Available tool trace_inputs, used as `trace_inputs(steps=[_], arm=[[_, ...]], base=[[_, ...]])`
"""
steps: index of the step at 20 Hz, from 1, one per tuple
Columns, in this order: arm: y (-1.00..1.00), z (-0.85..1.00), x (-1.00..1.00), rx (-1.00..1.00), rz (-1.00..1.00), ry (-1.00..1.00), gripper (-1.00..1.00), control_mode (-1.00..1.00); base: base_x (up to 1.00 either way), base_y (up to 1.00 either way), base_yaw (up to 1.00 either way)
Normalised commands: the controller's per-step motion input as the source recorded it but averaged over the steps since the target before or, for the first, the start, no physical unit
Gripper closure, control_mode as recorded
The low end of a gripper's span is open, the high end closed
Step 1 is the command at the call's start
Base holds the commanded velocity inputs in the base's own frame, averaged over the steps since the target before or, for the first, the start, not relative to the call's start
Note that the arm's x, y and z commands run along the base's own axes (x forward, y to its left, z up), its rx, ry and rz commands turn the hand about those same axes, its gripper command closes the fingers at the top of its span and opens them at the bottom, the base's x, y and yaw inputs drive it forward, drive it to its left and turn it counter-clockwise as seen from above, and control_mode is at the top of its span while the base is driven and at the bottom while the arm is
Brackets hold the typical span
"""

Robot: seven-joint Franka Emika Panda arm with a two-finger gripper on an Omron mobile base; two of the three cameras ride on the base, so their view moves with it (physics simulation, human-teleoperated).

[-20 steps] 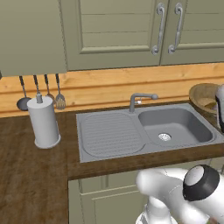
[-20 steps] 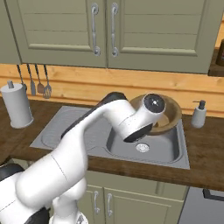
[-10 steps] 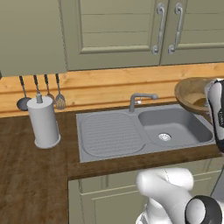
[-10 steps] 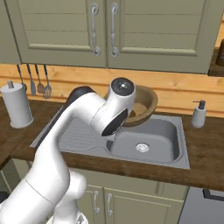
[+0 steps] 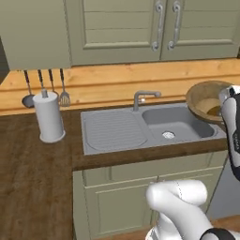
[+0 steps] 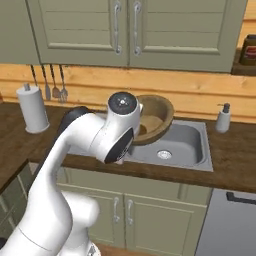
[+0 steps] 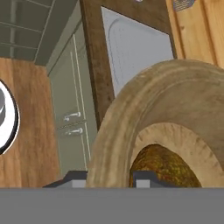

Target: Pick the avocado from the sink and place it in the bowl. Then pick the bowl and place it in the microwave. Then close the microwave door and press the start button.

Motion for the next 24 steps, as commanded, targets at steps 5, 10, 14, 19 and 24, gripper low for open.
trace_inputs(steps=[5, 10, 14, 19, 24], arm=[[0.0, 0.0, 0.0, 0.0, 0.0, 0.0, 1.0, 1.0], [0.0, 0.0, 0.0, 0.0, 0.0, 0.0, 1.0, 1.0], [0.0, 0.0, 0.0, 0.0, 0.0, 0.0, 1.0, 1.0], [0.0, 0.0, 0.0, 0.0, 0.0, 0.0, 1.0, 1.0], [0.0, 0.0, 0.0, 0.0, 0.0, 0.0, 1.0, 1.0]], base=[[-0.45, -0.69, -0.13], [-0.02, -0.4, -0.78], [0.0, -0.15, -0.96], [0.0, -0.02, -0.97], [0.0, 0.0, -1.0]])
